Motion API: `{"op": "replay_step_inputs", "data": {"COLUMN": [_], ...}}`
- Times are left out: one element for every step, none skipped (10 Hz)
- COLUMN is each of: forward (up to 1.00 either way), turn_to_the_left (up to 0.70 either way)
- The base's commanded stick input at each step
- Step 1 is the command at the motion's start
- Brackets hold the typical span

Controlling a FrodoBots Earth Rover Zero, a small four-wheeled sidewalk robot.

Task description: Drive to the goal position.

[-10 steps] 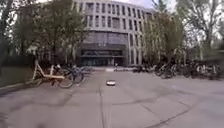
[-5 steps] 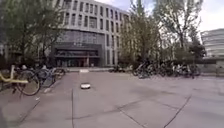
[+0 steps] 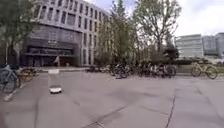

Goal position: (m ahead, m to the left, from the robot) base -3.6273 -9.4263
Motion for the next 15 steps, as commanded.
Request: {"op": "replay_step_inputs", "data": {"forward": [0.7, 0.7, 0.7, 0.7, 0.7, 0.7, 0.7, 0.7, 0.7, 0.7, 0.7, 0.7, 0.7, 0.7, 0.7], "turn_to_the_left": [-0.35, -0.35, -0.35, -0.35, -0.35, -0.35, -0.35, -0.35, -0.35, -0.35, -0.35, -0.35, -0.35, -0.35, -0.35]}}
